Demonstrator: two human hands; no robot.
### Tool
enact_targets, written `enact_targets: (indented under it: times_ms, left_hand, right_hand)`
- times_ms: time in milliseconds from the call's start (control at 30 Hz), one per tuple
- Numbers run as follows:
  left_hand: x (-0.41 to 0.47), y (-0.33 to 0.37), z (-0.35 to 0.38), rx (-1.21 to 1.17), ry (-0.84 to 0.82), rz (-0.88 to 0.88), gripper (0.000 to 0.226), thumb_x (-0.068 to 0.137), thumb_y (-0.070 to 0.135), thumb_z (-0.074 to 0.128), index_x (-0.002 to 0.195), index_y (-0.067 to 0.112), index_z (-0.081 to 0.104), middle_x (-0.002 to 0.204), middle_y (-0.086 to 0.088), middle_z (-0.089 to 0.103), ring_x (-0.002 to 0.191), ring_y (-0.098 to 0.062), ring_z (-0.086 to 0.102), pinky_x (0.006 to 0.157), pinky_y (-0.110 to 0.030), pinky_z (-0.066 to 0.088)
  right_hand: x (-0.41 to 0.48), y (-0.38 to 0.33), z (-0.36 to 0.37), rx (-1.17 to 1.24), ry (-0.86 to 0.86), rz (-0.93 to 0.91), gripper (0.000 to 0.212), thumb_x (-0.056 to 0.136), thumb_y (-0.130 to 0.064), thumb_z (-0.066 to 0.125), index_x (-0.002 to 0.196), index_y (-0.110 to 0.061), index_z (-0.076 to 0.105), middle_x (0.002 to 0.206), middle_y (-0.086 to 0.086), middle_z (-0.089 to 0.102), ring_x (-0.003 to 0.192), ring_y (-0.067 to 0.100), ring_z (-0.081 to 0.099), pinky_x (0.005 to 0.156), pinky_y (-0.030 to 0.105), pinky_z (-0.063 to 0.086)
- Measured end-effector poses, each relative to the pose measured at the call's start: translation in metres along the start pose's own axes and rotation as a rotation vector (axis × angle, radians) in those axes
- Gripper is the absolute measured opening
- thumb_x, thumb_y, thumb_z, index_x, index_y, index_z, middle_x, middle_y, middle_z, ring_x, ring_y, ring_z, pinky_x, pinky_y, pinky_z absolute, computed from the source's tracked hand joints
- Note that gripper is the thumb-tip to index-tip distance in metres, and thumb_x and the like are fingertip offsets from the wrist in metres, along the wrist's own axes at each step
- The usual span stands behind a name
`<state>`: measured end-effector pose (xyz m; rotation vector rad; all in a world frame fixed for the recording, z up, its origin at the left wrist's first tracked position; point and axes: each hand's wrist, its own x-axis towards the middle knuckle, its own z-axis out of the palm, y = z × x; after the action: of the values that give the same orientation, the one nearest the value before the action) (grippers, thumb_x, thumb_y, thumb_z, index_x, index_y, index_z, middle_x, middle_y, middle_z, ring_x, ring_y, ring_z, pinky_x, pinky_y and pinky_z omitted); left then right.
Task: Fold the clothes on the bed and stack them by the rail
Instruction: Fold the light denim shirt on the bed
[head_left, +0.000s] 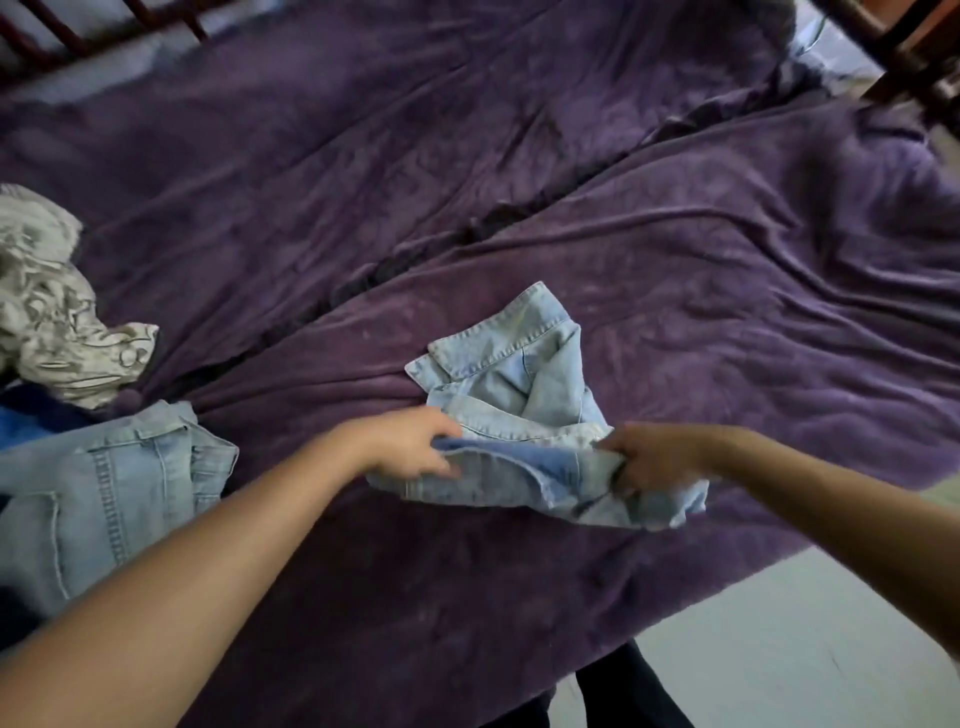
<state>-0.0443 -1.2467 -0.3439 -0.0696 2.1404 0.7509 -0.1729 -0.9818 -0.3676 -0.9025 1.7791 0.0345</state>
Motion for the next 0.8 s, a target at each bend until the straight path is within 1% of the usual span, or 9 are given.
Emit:
enact_targets:
  times_ms: [100,233,367,467,500,567,667,733,800]
  left_hand:
    - [0.037,-0.007,-0.056,-0.208,0.302,-0.048,0.026,0.078,0.025,0.077,0.095,0.010,0.066,0.087,-0.001,0.061,0.083,-0.013,0.053,0.074,-0.030,0.041]
    - [0.107,-0.016,-0.097,-0.324,0.700,-0.168,0.024,0.072,0.029,0.081,0.088,0.018,0.066,0.090,-0.003,0.066,0.088,-0.022,0.062,0.076,-0.030,0.047]
    - [0.159,-0.020,-0.101,-0.101,0.965,-0.301,0.033,0.080,0.031,0.070,0.109,0.017,0.062,0.114,-0.013,0.061,0.109,-0.034,0.055,0.091,-0.045,0.045]
    - [0.169,-0.020,-0.066,0.162,1.129,-0.261,0.043,0.088,0.033,0.059,0.127,0.014,0.055,0.128,-0.017,0.051,0.118,-0.039,0.046,0.094,-0.049,0.040]
    - [0.169,-0.021,-0.047,0.214,1.081,-0.246,0.048,0.091,0.037,0.054,0.134,0.017,0.050,0.139,-0.018,0.044,0.127,-0.039,0.040,0.099,-0.051,0.036]
    - [0.169,-0.026,-0.007,0.281,0.816,-0.303,0.059,0.095,0.051,0.036,0.148,0.027,0.028,0.157,-0.014,0.018,0.144,-0.034,0.016,0.112,-0.052,0.021]
    - [0.178,-0.042,0.041,0.286,0.521,-0.449,0.073,0.087,0.065,0.003,0.152,0.030,-0.004,0.160,-0.010,-0.011,0.147,-0.031,-0.008,0.117,-0.053,0.005]
    - [0.189,-0.051,0.054,0.301,0.439,-0.495,0.077,0.085,0.067,-0.002,0.150,0.028,-0.012,0.158,-0.011,-0.018,0.146,-0.033,-0.013,0.117,-0.054,0.006]
    - [0.196,-0.056,0.051,0.307,0.388,-0.502,0.076,0.086,0.068,0.003,0.150,0.030,-0.011,0.158,-0.010,-0.019,0.145,-0.032,-0.014,0.117,-0.055,0.006]
  right_hand:
    - [0.025,0.026,-0.075,0.182,0.186,0.057,0.010,0.071,-0.021,0.072,0.077,-0.027,0.068,0.079,-0.007,0.069,0.076,0.012,0.063,0.074,0.031,0.054]
    - [0.069,0.059,-0.136,0.374,0.423,0.095,0.015,0.074,-0.010,0.074,0.089,-0.015,0.073,0.064,-0.004,0.061,0.057,0.009,0.055,0.053,0.022,0.048]
    - [0.104,0.085,-0.153,0.226,0.689,0.194,0.025,0.083,-0.016,0.063,0.107,-0.017,0.069,0.099,0.007,0.069,0.098,0.028,0.063,0.080,0.032,0.048]
    - [0.115,0.084,-0.130,-0.057,1.042,0.095,0.031,0.089,-0.027,0.052,0.118,-0.019,0.062,0.119,0.010,0.063,0.111,0.035,0.056,0.084,0.044,0.045]
    - [0.119,0.079,-0.115,-0.137,1.052,-0.005,0.040,0.090,-0.034,0.051,0.127,-0.021,0.056,0.133,0.009,0.056,0.123,0.033,0.049,0.091,0.046,0.042]
    - [0.128,0.071,-0.078,-0.265,0.869,-0.142,0.058,0.093,-0.052,0.041,0.144,-0.026,0.038,0.155,0.009,0.029,0.143,0.030,0.025,0.107,0.050,0.028]
    - [0.149,0.078,-0.032,-0.368,0.553,-0.097,0.068,0.092,-0.064,0.012,0.153,-0.032,0.008,0.161,0.004,-0.008,0.148,0.024,-0.010,0.118,0.050,0.001]
    - [0.163,0.087,-0.019,-0.378,0.509,-0.058,0.070,0.090,-0.065,0.002,0.153,-0.033,-0.003,0.159,0.002,-0.018,0.146,0.022,-0.020,0.118,0.048,-0.007]
    - [0.172,0.089,-0.023,-0.386,0.503,-0.084,0.071,0.090,-0.067,0.003,0.152,-0.033,0.001,0.160,0.002,-0.014,0.146,0.023,-0.017,0.119,0.048,-0.005]
